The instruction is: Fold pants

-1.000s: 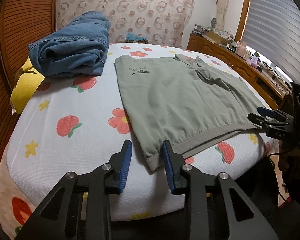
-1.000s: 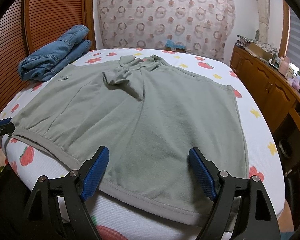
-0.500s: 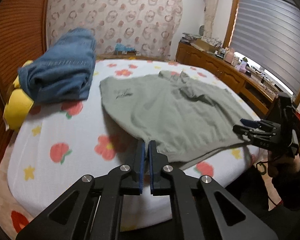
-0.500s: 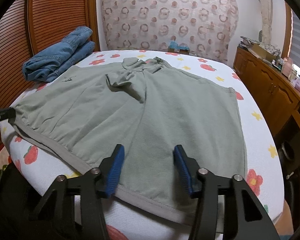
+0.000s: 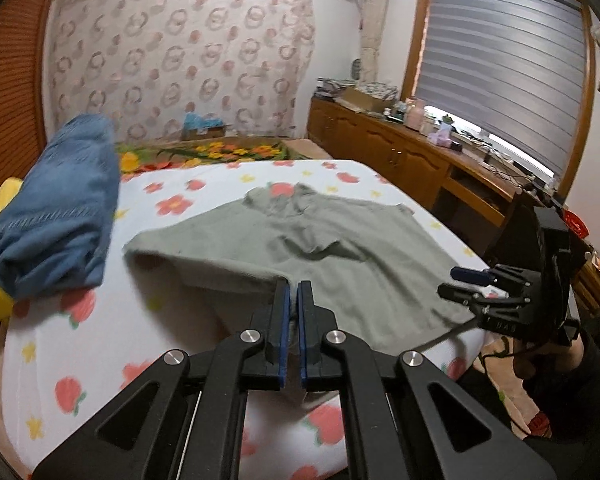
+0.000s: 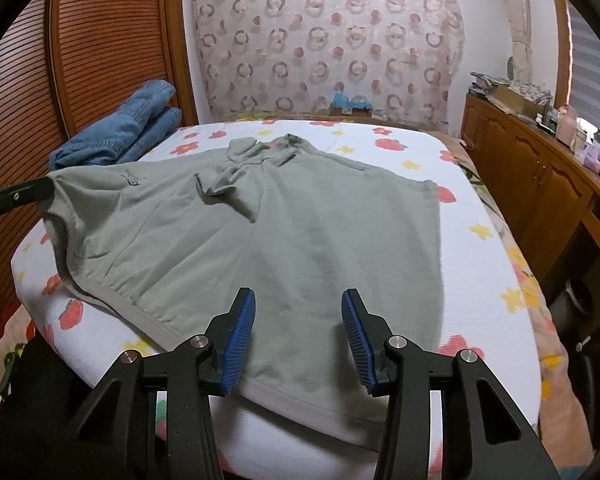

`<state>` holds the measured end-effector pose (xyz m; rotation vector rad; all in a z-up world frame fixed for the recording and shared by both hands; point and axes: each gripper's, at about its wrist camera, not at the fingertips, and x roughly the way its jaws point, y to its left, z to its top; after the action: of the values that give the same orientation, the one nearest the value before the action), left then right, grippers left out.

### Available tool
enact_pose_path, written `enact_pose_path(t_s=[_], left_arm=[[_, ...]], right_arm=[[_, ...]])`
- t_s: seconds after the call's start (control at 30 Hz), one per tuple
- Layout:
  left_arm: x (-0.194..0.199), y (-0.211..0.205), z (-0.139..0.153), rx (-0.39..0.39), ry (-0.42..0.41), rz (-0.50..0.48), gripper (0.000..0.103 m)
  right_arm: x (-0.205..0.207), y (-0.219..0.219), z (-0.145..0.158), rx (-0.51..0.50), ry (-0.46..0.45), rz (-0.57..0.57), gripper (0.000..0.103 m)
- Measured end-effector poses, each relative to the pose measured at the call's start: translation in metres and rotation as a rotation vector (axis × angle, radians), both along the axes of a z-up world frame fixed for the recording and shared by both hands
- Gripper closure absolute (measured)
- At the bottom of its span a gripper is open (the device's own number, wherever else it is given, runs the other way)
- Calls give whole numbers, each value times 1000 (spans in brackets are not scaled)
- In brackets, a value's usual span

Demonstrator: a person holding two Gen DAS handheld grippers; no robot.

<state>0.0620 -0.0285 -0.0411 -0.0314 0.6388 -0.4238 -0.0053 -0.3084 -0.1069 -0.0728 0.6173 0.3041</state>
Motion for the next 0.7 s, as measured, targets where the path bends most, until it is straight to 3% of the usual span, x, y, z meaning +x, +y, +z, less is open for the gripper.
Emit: enact_pose_path(t_s=[0.7], left_arm=[[32,-92,37,0,-49,-182,98]], right_arm=[[-1,-14,-2,26,-37,-41,62]])
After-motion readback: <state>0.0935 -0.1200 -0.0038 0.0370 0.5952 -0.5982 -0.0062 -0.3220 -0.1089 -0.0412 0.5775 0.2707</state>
